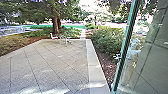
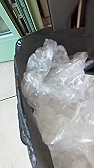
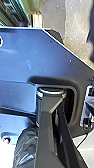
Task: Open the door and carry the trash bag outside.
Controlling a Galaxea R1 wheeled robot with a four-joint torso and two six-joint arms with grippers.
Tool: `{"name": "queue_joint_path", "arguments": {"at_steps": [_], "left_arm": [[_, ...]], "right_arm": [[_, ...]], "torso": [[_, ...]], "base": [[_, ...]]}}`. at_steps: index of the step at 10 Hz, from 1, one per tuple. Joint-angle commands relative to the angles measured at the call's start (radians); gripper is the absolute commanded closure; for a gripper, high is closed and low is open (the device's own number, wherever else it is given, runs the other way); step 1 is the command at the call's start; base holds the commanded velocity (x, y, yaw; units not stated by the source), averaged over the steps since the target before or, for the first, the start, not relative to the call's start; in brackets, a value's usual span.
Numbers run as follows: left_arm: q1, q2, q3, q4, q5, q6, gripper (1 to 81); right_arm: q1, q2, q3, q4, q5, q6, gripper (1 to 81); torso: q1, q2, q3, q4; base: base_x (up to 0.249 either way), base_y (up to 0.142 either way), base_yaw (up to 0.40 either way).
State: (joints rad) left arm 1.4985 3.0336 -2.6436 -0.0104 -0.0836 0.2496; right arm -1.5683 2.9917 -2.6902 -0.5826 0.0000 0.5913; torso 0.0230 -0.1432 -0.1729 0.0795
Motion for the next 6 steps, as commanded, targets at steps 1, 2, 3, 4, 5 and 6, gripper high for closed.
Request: {"name": "queue_joint_path", "arguments": {"at_steps": [1,2,3,4,5,6], "left_arm": [[-0.047,-0.008,0.004,0.007,0.047,0.004,81.1],[-0.047,-0.008,0.004,0.007,0.047,0.004,81.1],[-0.047,-0.007,0.004,0.007,0.047,0.004,81.1],[-0.047,-0.007,0.004,0.007,0.047,0.004,81.1],[-0.047,-0.007,0.004,0.007,0.047,0.004,81.1],[-0.047,-0.007,0.004,0.007,0.047,0.004,81.1]], "right_arm": [[0.041,0.006,0.007,-0.005,-0.041,-0.002,1.0],[0.04,0.006,0.007,-0.005,-0.04,-0.002,1.0],[0.04,0.006,0.007,-0.005,-0.04,-0.002,1.0],[0.04,0.006,0.007,-0.005,-0.041,-0.002,1.0],[0.04,0.006,0.007,-0.005,-0.041,-0.002,1.0],[0.041,0.005,0.007,-0.005,-0.041,-0.002,1.0]], "torso": [[0.0,0.0,0.0,0.0],[-0.001,0.0,0.0,0.0],[-0.001,0.0,0.0,0.0],[0.0,0.0,0.0,0.0],[0.0,0.0,0.0,0.0],[0.0,0.0,0.0,0.0]], "base": [[0.113,0.0,0.0],[0.113,0.0,0.0],[0.113,0.0,0.0],[0.113,0.0,0.0],[0.113,0.0,0.0],[0.113,0.0,0.0]]}}
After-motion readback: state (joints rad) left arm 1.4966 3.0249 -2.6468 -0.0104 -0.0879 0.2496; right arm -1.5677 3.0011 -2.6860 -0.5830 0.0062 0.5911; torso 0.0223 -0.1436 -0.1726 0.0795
